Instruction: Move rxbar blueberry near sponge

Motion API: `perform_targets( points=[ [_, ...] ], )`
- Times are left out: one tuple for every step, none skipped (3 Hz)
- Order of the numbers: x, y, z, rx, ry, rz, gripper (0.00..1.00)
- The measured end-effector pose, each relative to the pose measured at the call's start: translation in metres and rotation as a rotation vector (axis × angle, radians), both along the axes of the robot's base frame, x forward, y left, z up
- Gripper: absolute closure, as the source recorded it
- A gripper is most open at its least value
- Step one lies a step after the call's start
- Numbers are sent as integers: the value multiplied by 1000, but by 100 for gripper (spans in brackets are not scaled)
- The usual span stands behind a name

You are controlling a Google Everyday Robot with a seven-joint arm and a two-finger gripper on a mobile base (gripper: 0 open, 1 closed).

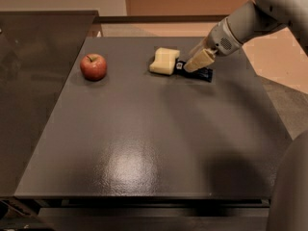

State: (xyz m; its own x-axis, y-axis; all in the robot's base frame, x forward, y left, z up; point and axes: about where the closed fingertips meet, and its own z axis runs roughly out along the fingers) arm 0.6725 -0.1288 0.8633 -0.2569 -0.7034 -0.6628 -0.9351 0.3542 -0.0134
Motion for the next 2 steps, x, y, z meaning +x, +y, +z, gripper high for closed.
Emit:
perform_targets(
  points=[
    [0, 2, -2, 1, 3, 3, 0],
    [0, 2, -2, 1, 3, 3, 0]
  ],
)
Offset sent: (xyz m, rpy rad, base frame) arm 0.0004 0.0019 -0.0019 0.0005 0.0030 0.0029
